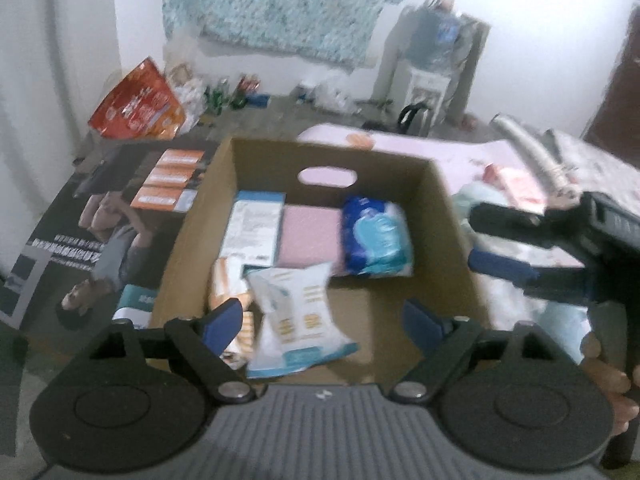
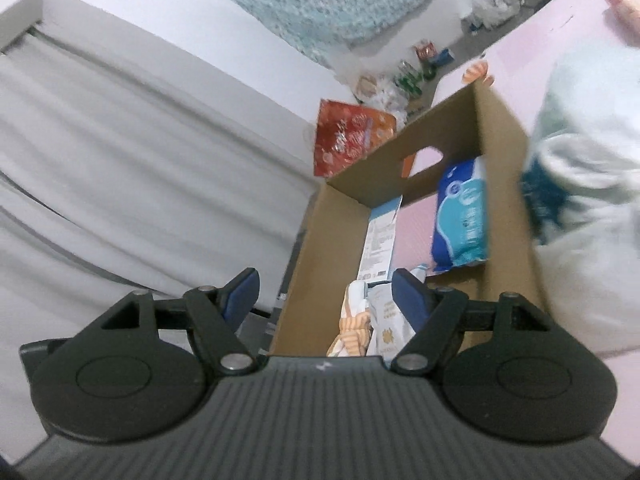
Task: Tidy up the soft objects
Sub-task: 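Move the right tool to the pink plush bunny on the bed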
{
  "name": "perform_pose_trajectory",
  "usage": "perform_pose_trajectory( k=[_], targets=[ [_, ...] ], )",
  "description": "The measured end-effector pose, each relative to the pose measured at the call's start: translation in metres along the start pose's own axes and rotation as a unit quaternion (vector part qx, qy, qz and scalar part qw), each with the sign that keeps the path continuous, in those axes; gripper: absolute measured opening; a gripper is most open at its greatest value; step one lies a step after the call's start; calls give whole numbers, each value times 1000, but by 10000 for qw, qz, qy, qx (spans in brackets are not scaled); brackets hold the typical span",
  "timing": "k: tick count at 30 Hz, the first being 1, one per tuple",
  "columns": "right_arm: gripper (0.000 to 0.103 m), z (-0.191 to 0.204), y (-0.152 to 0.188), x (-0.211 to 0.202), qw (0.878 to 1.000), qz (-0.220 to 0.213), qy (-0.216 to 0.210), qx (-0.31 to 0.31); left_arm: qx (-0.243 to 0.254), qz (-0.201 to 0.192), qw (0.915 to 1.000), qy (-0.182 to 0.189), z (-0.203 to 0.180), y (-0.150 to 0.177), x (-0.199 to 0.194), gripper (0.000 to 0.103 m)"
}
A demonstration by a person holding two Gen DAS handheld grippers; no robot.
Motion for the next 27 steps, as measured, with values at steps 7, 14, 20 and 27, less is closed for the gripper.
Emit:
perform_pose_trajectory(
  k=[7,14,20,27],
  targets=[
    [75,-20,-14,-89,9983,-549,91,-179,444,-144,9986,242,-55,-4,-17,89],
    [80,-60,-62,-182,9876,-1385,682,-292,992,-448,9922,614,-136,-30,-19,94],
    [82,-124,-128,-245,9682,-1912,1588,-279,1323,-466,9863,871,-221,-50,10,94],
    [82,-227,-212,-240,9469,-1976,2535,-21,1476,-364,9847,847,-277,-60,59,94]
  ],
)
Point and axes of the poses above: each gripper's, at about its wrist camera, not at the fingertips, and x roughly the way its jaws point, z to its left, y to its underside, the point moved 1 cm from there along x, roughly the way its jaws point, and after that the axes turned 4 degrees about -y, right-handed, at the moved point
